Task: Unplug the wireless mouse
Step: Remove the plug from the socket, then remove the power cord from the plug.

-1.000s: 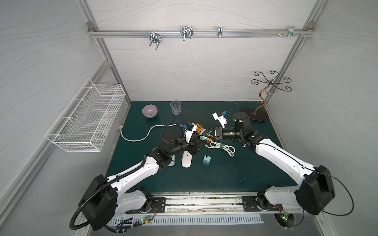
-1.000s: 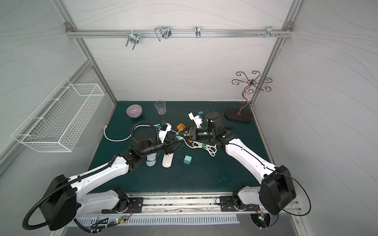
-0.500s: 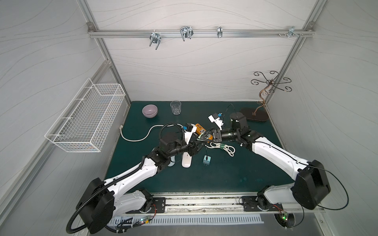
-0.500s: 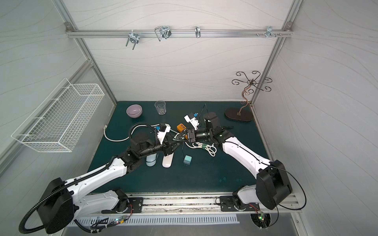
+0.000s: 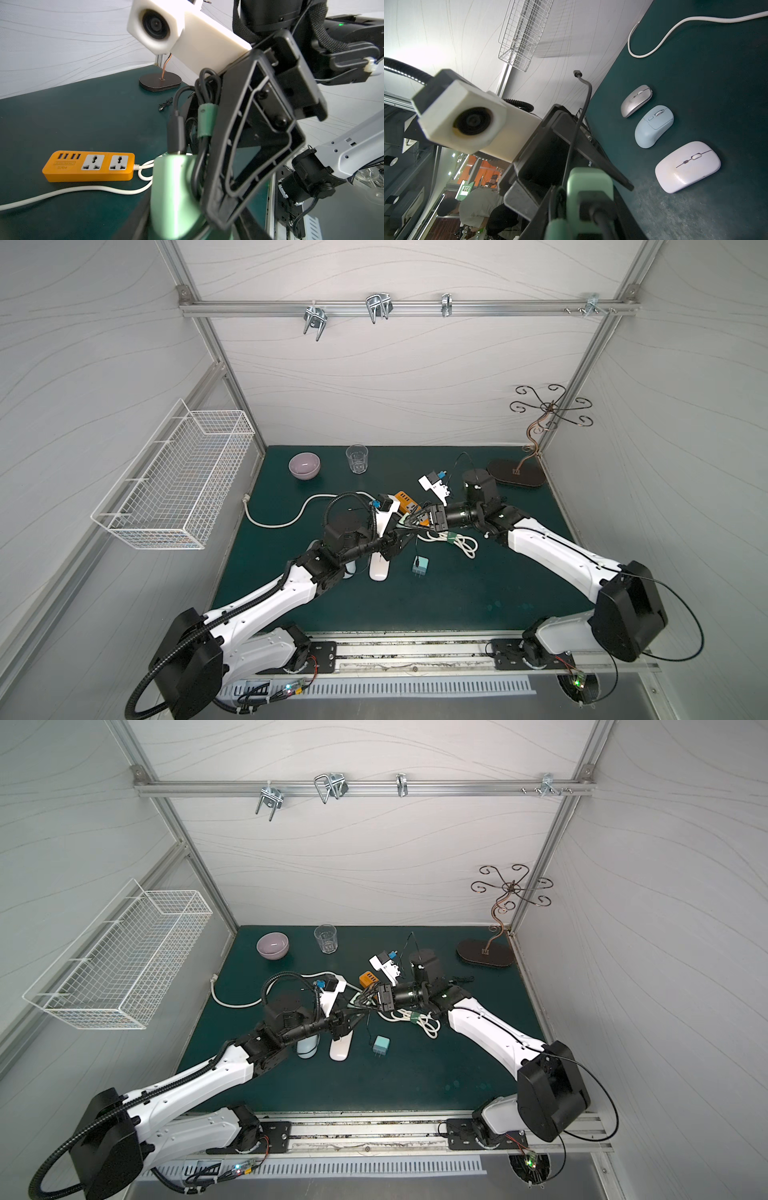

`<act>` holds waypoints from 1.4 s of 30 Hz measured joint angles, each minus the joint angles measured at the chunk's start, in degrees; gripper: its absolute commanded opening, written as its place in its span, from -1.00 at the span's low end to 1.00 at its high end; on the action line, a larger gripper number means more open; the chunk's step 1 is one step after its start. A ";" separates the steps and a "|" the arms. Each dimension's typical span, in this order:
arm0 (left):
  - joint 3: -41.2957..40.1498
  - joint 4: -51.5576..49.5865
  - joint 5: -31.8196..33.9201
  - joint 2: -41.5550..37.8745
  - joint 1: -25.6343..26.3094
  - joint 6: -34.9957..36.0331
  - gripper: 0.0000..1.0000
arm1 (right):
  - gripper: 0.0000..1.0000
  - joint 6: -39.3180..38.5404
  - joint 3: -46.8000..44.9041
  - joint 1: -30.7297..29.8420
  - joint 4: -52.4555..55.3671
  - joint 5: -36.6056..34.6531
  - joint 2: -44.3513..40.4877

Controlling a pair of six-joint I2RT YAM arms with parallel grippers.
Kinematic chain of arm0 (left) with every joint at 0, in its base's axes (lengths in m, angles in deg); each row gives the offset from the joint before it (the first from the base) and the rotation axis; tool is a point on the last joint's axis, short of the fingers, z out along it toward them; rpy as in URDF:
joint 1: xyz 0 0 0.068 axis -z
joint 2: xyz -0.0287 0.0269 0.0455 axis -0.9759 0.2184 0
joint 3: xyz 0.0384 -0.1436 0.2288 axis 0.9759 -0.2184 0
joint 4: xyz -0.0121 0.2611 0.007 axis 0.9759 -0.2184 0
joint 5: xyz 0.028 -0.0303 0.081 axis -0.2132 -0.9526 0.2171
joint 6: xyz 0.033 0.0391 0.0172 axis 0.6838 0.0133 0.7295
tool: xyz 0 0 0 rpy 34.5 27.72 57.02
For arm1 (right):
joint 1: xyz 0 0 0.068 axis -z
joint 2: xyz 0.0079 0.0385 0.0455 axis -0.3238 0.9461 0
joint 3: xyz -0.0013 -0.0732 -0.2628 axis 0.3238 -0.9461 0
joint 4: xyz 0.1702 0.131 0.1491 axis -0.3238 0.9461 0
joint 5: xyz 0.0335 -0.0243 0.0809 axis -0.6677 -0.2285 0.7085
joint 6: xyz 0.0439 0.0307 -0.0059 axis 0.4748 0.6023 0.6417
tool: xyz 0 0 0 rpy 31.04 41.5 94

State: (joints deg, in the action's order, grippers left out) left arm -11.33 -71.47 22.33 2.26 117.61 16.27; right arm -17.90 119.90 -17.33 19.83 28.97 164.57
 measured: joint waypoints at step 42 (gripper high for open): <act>-1.36 -2.01 5.20 -0.90 1.90 2.86 -0.70 | 0.53 1.38 1.16 7.50 3.50 -11.47 -5.53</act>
State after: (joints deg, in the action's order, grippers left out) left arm -12.69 -73.48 27.53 1.36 119.52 19.14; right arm -16.52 121.06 -9.84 23.33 17.50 159.04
